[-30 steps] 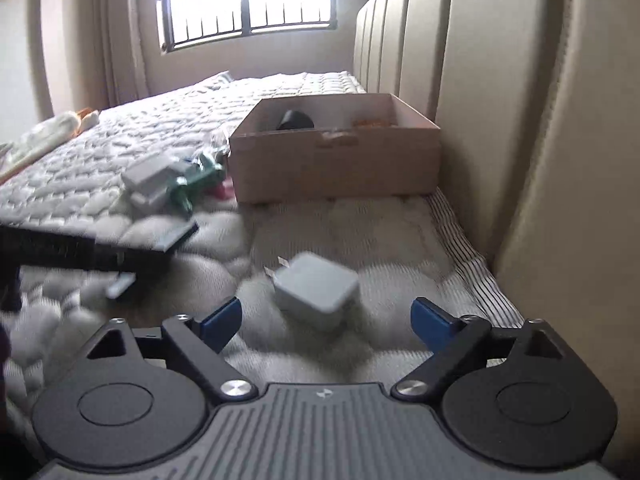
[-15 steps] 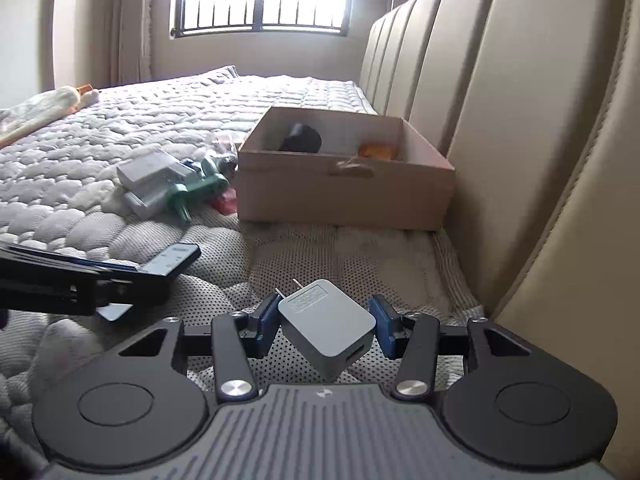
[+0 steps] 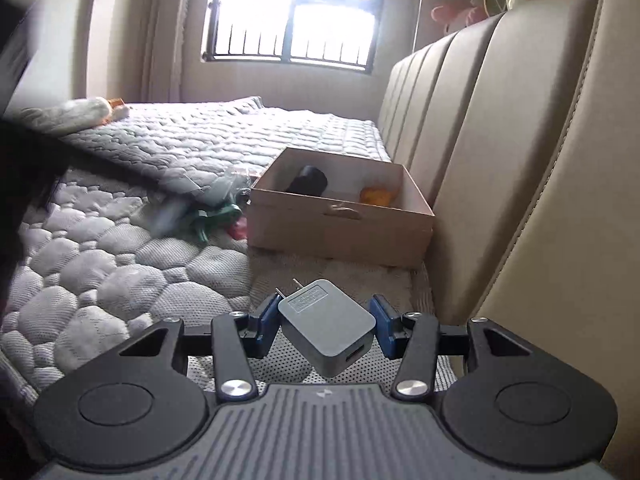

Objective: Organize rigid objects

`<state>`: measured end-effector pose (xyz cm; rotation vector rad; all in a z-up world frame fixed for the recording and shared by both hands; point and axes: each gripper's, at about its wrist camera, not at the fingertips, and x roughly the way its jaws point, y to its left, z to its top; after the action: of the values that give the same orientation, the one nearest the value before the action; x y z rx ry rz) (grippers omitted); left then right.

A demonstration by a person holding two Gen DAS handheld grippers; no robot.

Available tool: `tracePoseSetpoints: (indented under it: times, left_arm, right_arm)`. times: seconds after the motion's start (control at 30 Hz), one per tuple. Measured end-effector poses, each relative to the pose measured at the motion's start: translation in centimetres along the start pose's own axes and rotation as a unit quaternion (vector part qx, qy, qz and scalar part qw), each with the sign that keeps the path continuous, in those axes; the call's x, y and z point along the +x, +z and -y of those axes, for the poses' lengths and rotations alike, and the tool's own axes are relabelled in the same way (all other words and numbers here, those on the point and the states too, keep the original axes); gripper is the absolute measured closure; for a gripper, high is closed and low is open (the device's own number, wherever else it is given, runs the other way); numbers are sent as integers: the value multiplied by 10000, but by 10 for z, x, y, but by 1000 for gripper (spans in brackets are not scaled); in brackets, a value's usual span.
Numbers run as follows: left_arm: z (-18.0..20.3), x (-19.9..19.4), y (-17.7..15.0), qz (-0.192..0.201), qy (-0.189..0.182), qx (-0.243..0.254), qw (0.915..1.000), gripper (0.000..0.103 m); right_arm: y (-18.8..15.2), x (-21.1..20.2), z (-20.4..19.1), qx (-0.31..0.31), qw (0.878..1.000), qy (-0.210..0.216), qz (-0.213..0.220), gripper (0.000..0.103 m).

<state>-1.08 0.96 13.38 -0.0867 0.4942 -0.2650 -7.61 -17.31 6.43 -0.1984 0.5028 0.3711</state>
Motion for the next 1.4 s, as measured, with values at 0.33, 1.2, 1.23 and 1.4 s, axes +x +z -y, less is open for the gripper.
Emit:
tracePoseSetpoints:
  times: [0.33, 1.2, 1.23, 1.4]
  left_arm:
    - [-28, 120, 33, -483, 224, -671, 9963, 61]
    - [-204, -20, -67, 167, 1289, -2316, 9641, 61]
    - [-209, -25, -67, 251, 1352, -2414, 9606, 61]
    - [-217, -28, -67, 254, 1271, -2462, 9605, 61]
  right_arm:
    - [-1, -8, 2, 27, 9999, 78, 101, 55]
    - [169, 111, 35, 1239, 9920, -62, -248, 24]
    - [156, 108, 29, 1117, 9934, -77, -232, 24]
    - [90, 94, 2, 496, 9981, 6, -378, 24]
